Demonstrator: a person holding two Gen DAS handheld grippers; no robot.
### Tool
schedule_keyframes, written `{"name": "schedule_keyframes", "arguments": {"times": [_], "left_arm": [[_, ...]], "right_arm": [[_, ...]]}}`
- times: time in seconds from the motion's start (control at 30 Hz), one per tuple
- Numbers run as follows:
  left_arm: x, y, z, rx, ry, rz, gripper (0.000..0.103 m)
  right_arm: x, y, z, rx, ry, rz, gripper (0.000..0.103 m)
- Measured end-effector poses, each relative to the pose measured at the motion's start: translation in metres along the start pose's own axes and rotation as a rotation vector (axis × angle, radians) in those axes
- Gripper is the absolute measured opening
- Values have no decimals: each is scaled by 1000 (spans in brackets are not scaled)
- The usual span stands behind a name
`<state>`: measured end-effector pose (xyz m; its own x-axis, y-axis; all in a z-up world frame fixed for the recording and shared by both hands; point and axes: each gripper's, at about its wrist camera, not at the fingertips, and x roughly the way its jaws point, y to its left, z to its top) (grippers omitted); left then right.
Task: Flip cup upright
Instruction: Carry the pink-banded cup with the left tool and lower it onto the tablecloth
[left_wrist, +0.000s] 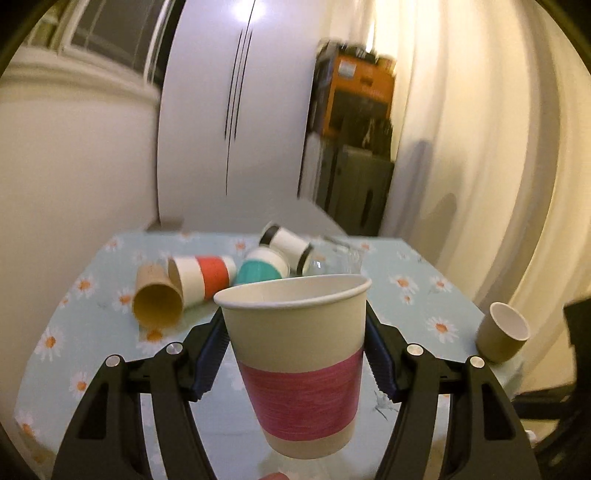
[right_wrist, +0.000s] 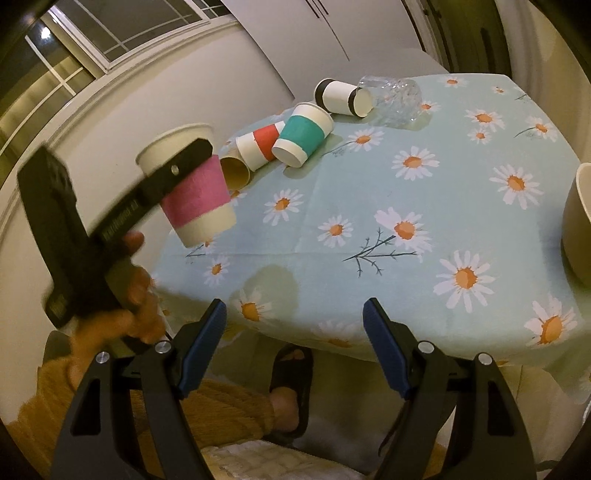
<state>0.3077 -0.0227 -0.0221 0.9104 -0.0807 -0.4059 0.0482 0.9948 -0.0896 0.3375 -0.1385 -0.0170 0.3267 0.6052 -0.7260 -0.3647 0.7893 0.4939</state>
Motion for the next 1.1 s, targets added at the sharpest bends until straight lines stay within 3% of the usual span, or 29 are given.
{"name": "schedule_keyframes", "arguments": {"times": [0.27, 0.67, 1.1], "left_arm": [[-4, -12, -36, 10, -175, 82, 65], [7, -35, -77, 70, -303, 219, 65], [14, -38, -100, 120, -315, 274, 67]], "right_arm": [[-8, -16, 4, 41, -23, -23, 76], [-8, -22, 7, 48, -19, -22, 76], [-3, -26, 6, 51, 10, -19, 76]]}}
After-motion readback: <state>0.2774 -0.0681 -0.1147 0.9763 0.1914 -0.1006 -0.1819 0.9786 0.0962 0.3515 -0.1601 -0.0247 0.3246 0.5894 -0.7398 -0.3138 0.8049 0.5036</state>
